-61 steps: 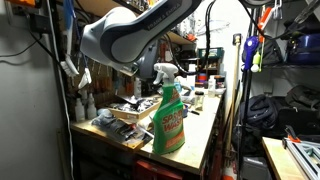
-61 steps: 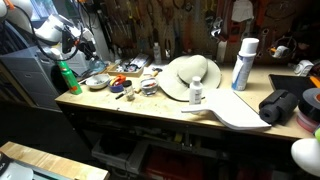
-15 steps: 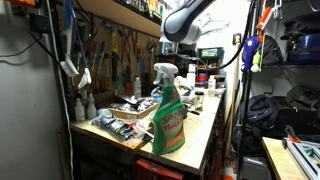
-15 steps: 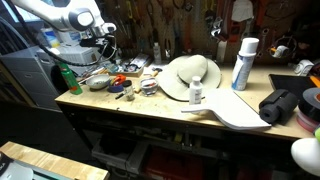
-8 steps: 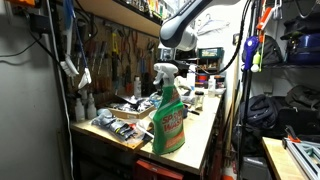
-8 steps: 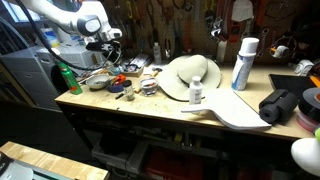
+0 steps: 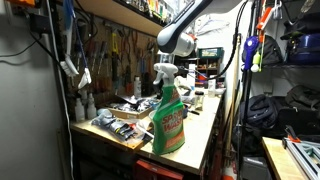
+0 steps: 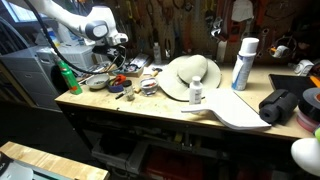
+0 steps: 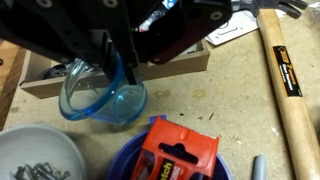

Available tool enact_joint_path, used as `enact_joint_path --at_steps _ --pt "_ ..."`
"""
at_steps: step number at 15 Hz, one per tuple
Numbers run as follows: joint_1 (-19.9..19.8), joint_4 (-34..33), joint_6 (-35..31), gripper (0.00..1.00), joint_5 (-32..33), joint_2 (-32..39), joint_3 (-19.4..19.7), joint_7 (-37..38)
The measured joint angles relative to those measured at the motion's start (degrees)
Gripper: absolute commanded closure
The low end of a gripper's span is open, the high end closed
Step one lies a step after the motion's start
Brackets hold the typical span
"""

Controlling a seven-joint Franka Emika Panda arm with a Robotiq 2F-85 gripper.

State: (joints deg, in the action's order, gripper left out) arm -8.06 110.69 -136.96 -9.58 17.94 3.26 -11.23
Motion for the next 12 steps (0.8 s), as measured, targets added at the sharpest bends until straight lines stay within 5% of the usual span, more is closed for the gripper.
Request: enact_joint_path --at_steps 1,2,4,12 --pt "-0.55 -0.56 0.28 0.88 -1.11 0.65 -0.15 -0.64" --pt "-1.09 -1.19 0.70 0.62 -2.18 1.32 -0.27 -1.33" --pt "-2.07 -2.51 2.17 0.58 -3.68 2.56 -0.51 -2.30" --pt "-3.11 -5.56 3.64 0.00 -3.95 1.99 -0.64 -4.60"
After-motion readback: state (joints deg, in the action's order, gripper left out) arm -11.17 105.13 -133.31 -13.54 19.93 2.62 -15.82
